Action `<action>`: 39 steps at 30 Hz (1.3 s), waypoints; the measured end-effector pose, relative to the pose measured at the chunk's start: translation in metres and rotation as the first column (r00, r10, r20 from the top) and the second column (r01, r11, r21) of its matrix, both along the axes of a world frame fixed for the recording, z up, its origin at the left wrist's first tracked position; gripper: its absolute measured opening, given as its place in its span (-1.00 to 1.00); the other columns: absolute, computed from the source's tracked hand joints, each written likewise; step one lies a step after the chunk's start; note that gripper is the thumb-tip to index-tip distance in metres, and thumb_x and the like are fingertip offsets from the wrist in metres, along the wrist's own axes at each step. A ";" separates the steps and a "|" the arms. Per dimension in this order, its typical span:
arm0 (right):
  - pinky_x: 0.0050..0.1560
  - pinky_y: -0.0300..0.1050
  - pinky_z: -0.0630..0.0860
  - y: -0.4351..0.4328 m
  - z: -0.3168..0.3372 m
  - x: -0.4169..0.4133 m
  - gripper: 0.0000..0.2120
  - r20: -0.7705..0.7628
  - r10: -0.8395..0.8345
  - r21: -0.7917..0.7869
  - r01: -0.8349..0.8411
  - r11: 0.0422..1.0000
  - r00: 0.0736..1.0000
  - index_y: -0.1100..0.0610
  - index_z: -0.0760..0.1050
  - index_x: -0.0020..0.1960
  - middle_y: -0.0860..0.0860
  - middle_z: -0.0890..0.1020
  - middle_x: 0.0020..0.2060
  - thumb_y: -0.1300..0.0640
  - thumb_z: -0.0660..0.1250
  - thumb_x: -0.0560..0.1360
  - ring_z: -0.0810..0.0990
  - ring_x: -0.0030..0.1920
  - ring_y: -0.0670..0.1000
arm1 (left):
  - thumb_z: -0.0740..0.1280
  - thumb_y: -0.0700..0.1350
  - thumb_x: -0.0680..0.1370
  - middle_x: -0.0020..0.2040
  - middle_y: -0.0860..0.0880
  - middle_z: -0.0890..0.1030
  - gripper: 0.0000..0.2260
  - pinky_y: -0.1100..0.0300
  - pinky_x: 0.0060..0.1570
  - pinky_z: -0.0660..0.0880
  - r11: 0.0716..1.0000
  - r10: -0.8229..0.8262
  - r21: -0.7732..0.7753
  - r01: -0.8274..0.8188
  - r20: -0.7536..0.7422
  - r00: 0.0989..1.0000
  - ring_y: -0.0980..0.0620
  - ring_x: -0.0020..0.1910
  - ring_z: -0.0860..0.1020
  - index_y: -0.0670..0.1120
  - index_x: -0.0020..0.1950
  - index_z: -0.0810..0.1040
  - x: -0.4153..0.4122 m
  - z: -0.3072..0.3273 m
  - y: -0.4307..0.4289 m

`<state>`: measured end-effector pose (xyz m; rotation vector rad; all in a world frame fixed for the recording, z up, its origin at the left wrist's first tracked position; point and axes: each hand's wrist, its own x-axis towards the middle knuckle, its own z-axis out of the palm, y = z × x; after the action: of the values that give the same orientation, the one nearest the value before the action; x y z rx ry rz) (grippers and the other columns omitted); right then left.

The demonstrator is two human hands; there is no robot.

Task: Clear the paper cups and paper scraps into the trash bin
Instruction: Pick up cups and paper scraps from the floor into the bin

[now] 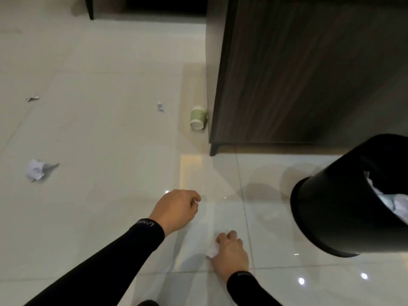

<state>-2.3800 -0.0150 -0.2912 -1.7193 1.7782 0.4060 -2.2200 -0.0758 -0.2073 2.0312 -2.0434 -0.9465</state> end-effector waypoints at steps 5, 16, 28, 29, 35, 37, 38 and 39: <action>0.15 -0.11 0.45 -0.012 0.008 -0.009 -0.69 0.001 0.138 -0.017 -0.138 0.990 0.990 0.15 0.43 0.25 0.12 0.43 0.27 0.10 0.12 0.56 0.47 0.24 0.07 | 0.18 -0.02 0.55 0.03 0.10 0.65 -0.74 0.37 -0.13 0.34 0.999 0.010 -0.043 -0.011 -0.035 0.999 0.12 -0.08 0.56 0.06 0.18 0.55 0.001 0.014 0.014; -0.09 -0.13 0.47 -0.121 0.262 -0.128 -0.88 0.101 0.087 -0.552 -0.017 0.833 0.991 0.06 0.59 -0.13 0.02 0.67 -0.21 0.08 0.28 0.46 0.61 -0.10 0.08 | 0.26 -0.04 0.49 -0.01 0.03 0.70 -0.79 0.21 0.02 0.47 0.857 -0.303 -0.461 0.228 -0.095 0.948 0.00 0.02 0.61 0.04 0.06 0.62 -0.115 0.144 -0.063; -0.22 -0.26 0.40 -0.094 0.251 -0.271 -0.72 0.212 -0.315 -0.468 0.379 0.798 0.925 0.00 0.50 -0.07 -0.13 0.55 -0.28 -0.10 0.46 0.32 0.54 -0.22 -0.09 | 0.27 0.02 0.51 -0.25 0.24 0.57 -0.85 0.44 -0.27 0.40 0.848 -0.431 -0.370 0.378 -0.068 0.900 0.31 -0.22 0.54 0.11 0.00 0.61 -0.181 0.176 -0.089; -0.26 -0.29 0.39 -0.101 0.253 -0.263 -0.75 0.267 -0.284 -0.489 0.384 0.783 0.921 -0.01 0.50 -0.09 -0.15 0.56 -0.31 -0.10 0.45 0.35 0.55 -0.25 -0.13 | 0.28 0.01 0.51 -0.27 0.25 0.57 -0.86 0.49 -0.34 0.38 0.860 -0.411 -0.369 0.353 -0.088 0.908 0.34 -0.25 0.54 0.11 -0.01 0.61 -0.176 0.178 -0.090; -0.13 -0.29 0.40 -0.140 0.250 -0.116 -0.89 0.479 0.090 -0.444 0.153 0.883 0.873 0.00 0.60 -0.07 -0.12 0.60 -0.28 0.06 0.33 0.43 0.57 -0.20 -0.10 | 0.33 -0.04 0.47 -0.35 0.21 0.61 -0.90 0.54 -0.29 0.38 0.924 -0.164 -0.374 0.079 -0.202 0.965 0.34 -0.27 0.55 0.17 -0.16 0.59 -0.081 0.190 -0.079; -0.11 -0.27 0.42 -0.146 0.240 -0.051 -0.85 0.502 0.201 -0.418 0.032 0.908 0.841 0.02 0.61 -0.02 -0.10 0.61 -0.22 0.06 0.31 0.45 0.59 -0.15 -0.07 | 0.33 -0.06 0.47 -0.35 0.19 0.61 -0.89 0.55 -0.29 0.37 0.942 -0.053 -0.334 -0.022 -0.215 0.975 0.35 -0.28 0.54 0.16 -0.16 0.59 -0.032 0.183 -0.071; -0.10 -0.24 0.46 -0.149 0.234 -0.020 -0.84 0.528 0.227 -0.400 0.005 0.916 0.818 0.03 0.60 -0.01 -0.09 0.61 -0.21 0.06 0.30 0.45 0.60 -0.13 -0.05 | 0.33 -0.06 0.47 -0.36 0.18 0.60 -0.90 0.56 -0.29 0.37 0.945 0.006 -0.318 -0.078 -0.220 0.976 0.35 -0.29 0.54 0.15 -0.14 0.60 -0.006 0.177 -0.069; -0.09 -0.20 0.50 -0.152 0.228 0.008 -0.83 0.555 0.239 -0.376 -0.016 0.926 0.797 0.03 0.60 -0.01 -0.08 0.61 -0.20 0.06 0.29 0.46 0.62 -0.12 -0.02 | 0.33 -0.06 0.47 -0.37 0.19 0.60 -0.90 0.56 -0.29 0.37 0.944 0.070 -0.301 -0.137 -0.224 0.972 0.35 -0.29 0.54 0.15 -0.14 0.61 0.020 0.169 -0.067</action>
<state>-2.3717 -0.1668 -0.0636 -1.9378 1.3145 -0.4075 -2.2003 -0.1429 -0.0380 1.7700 -1.8210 -0.7256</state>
